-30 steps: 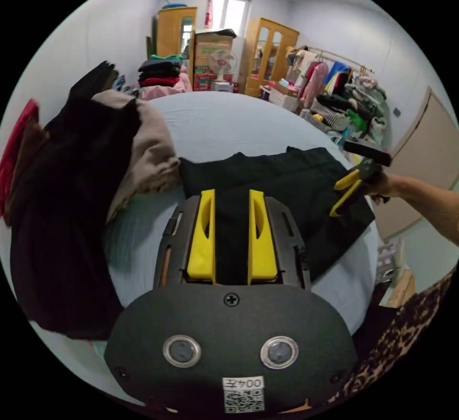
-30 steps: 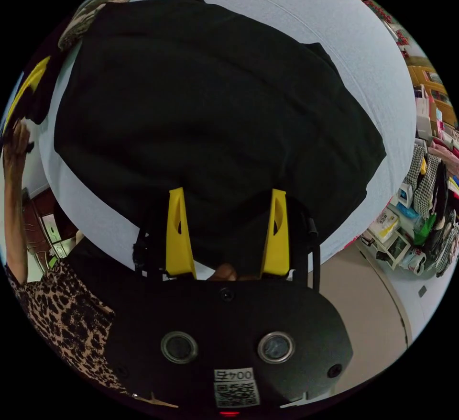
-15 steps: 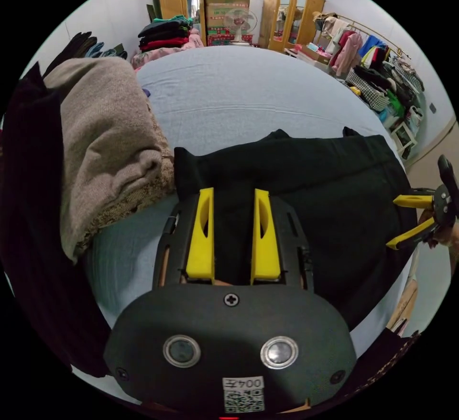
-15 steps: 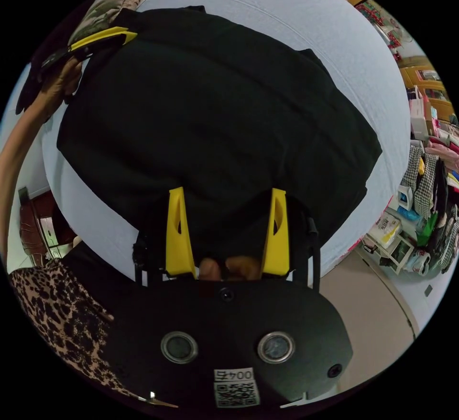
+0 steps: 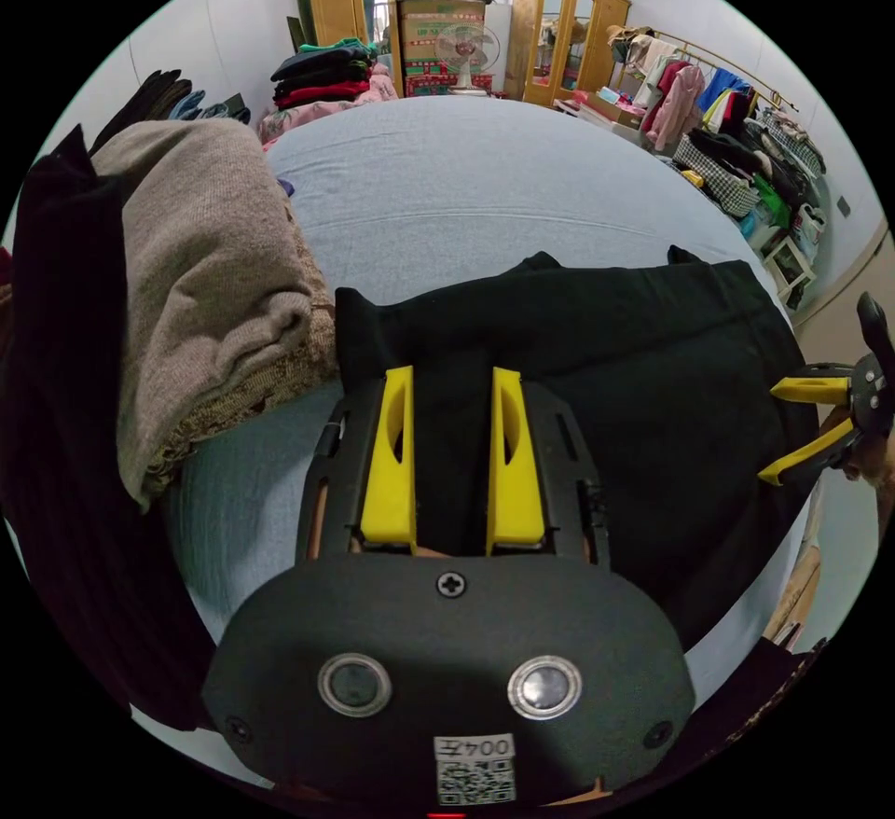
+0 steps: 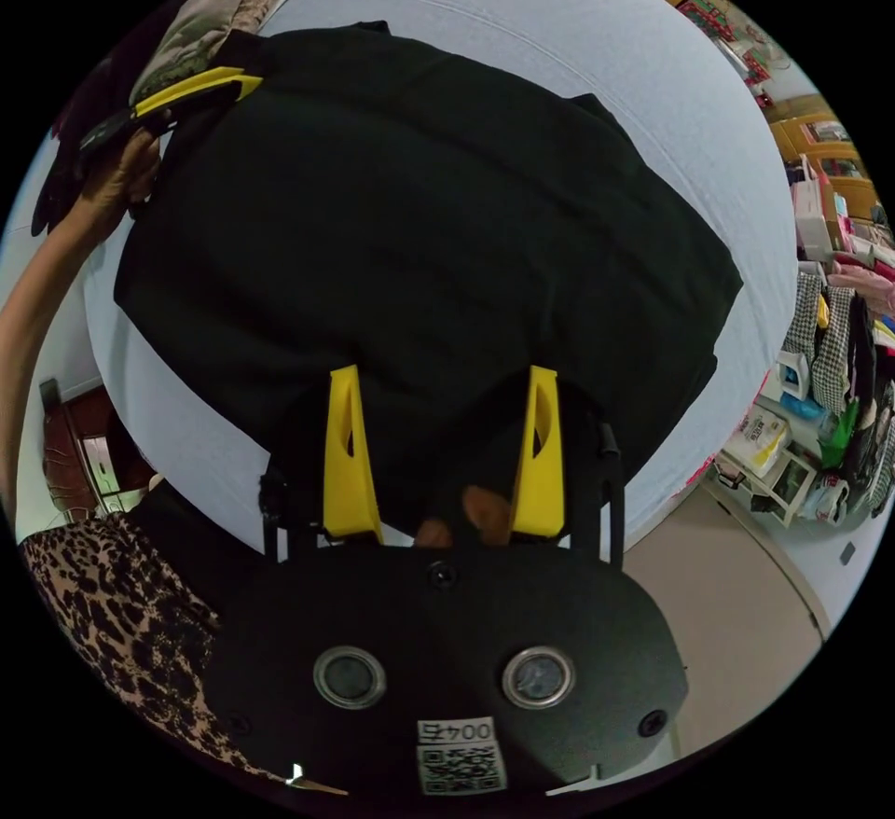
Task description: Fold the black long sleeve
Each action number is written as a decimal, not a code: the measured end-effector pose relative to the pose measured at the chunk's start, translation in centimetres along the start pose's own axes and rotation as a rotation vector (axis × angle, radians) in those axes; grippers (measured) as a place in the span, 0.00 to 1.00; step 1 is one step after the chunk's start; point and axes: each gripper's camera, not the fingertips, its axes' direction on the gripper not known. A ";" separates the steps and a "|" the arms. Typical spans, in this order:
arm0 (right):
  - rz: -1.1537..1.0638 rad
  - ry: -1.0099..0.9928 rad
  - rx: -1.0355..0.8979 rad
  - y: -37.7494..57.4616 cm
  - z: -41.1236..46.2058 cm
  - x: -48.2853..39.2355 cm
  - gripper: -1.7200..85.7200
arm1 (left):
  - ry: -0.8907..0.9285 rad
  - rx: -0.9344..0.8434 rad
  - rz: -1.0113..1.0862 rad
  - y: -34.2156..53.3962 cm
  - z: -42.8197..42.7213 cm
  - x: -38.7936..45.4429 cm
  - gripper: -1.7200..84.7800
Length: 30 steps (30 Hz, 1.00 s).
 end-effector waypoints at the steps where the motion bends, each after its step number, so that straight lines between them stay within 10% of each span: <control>1: 0.011 -0.007 0.022 0.5 0.6 0.2 0.28 | -0.002 0.001 0.001 -0.2 0.2 0.0 0.16; 30: -0.022 0.030 0.208 8.4 15.4 6.3 0.28 | -0.035 0.005 -0.036 -3.3 3.1 1.2 0.16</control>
